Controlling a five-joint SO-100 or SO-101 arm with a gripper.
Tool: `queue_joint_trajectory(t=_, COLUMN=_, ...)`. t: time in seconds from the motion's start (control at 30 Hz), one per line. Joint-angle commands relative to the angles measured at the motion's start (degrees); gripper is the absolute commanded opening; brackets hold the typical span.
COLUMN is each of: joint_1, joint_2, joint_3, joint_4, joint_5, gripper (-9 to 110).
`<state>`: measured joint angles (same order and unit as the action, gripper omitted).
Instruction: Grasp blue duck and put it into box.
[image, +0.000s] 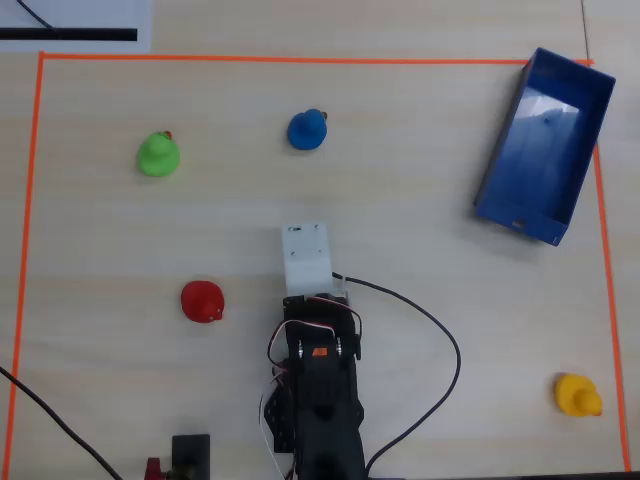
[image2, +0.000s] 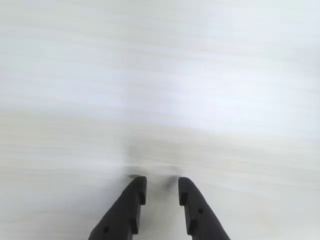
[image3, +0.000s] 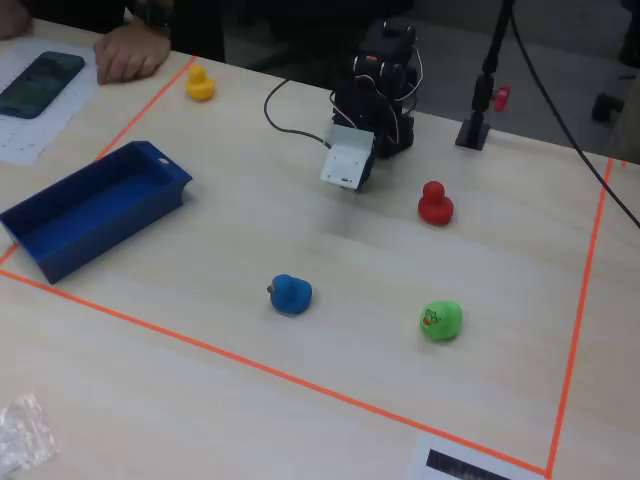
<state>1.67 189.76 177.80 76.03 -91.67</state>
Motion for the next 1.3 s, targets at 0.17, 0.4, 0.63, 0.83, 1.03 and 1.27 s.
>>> queue_joint_trajectory(t=0.17, joint_1=-0.4, joint_2=0.0, joint_3=-0.3, joint_4=1.7, joint_5=0.2, gripper=5)
queue_joint_trajectory(t=0.4, joint_1=-0.4, joint_2=0.0, joint_3=-0.3, joint_4=1.7, joint_5=0.2, gripper=5)
queue_joint_trajectory(t=0.63, joint_1=-0.4, joint_2=0.0, joint_3=-0.3, joint_4=1.7, joint_5=0.2, gripper=4)
queue_joint_trajectory(t=0.83, joint_1=-0.4, joint_2=0.0, joint_3=-0.3, joint_4=1.7, joint_5=0.2, gripper=4)
queue_joint_trajectory(t=1.03, joint_1=-0.4, joint_2=0.0, joint_3=-0.2, joint_4=1.7, joint_5=0.2, gripper=4)
queue_joint_trajectory(t=1.27, joint_1=-0.4, joint_2=0.0, joint_3=-0.2, joint_4=1.7, joint_5=0.2, gripper=4)
